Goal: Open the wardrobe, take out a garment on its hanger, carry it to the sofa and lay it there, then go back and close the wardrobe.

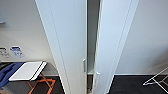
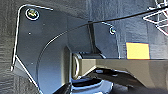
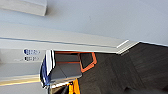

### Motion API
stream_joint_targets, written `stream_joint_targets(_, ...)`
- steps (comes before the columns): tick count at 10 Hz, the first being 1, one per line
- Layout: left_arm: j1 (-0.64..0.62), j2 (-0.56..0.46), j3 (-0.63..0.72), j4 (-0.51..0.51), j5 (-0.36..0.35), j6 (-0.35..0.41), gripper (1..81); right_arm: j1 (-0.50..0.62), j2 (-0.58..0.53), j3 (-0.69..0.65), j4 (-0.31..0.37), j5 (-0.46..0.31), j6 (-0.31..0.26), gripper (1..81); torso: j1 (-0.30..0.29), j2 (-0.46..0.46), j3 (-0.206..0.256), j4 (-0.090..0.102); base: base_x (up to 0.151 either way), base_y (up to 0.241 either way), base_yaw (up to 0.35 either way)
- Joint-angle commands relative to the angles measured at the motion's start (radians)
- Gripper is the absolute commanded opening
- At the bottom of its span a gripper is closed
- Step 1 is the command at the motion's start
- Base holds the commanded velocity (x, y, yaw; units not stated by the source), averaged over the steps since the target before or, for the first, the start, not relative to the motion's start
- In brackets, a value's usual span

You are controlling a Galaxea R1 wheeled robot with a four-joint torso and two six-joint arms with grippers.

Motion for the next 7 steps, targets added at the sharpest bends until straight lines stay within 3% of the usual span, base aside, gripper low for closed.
stream_joint_targets(1, -0.008, 0.005, 0.004, 0.021, 0.016, 0.007, 81.1, 0.121, 0.059, -0.047, -0.047, -0.119, 0.000, 81.1, 0.000, 0.000, 0.000, 0.000, 0.000, 0.000, 0.000)
stream_joint_targets(3, -0.013, 0.014, -0.007, 0.007, 0.016, -0.004, 81.1, 0.068, 0.078, -0.120, -0.058, -0.145, -0.003, 81.1, 0.000, 0.000, 0.000, 0.000, 0.000, 0.000, 0.000)
stream_joint_targets(4, -0.014, 0.034, -0.042, 0.005, 0.016, -0.006, 81.1, -0.005, 0.092, -0.157, -0.107, -0.174, -0.005, 81.1, 0.000, 0.000, 0.000, 0.000, 0.000, 0.000, 0.000)
stream_joint_targets(7, -0.016, 0.133, -0.216, -0.048, 0.015, -0.013, 81.1, -0.291, 0.166, -0.391, -0.350, -0.162, -0.005, 81.1, 0.000, 0.000, 0.000, 0.000, 0.000, 0.000, 0.000)
